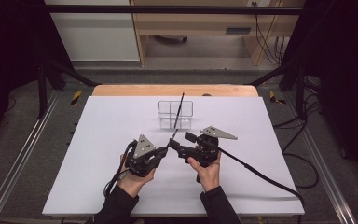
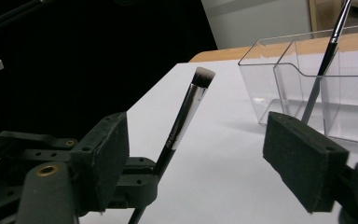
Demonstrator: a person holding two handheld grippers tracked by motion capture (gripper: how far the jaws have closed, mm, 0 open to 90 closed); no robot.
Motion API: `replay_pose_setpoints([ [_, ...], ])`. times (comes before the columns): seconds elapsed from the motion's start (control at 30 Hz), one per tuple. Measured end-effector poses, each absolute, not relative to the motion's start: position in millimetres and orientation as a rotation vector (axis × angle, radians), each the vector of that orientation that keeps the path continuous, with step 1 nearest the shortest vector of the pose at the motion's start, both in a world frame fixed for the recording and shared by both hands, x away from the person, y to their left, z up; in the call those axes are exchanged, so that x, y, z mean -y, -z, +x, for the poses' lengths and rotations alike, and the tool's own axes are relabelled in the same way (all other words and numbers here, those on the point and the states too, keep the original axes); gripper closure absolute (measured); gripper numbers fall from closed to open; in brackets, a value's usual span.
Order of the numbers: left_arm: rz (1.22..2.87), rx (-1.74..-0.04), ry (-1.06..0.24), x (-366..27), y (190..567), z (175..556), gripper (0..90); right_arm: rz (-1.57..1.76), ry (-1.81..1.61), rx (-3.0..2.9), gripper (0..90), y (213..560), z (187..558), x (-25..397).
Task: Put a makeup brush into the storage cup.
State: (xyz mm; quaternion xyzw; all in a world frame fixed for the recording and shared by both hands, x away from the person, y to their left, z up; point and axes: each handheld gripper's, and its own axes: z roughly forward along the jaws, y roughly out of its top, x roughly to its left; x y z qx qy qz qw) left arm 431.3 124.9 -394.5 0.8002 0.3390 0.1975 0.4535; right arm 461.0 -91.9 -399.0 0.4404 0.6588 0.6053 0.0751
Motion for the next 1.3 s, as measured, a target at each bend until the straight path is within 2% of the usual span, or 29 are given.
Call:
replay_pose_setpoints([
  [0.97, 1.973, -0.820, -0.485, -120.6, 397.0, 427.1, 83.3, 1.387, -1.926, -2.005, 73.8, 406.3, 463.1, 86.0],
  [1.3, 1.962, -0.821, -0.485, -121.4, 395.5, 425.8, 83.3, 1.387, -2.003, -1.980, 83.2, 405.2, 462.3, 86.2],
])
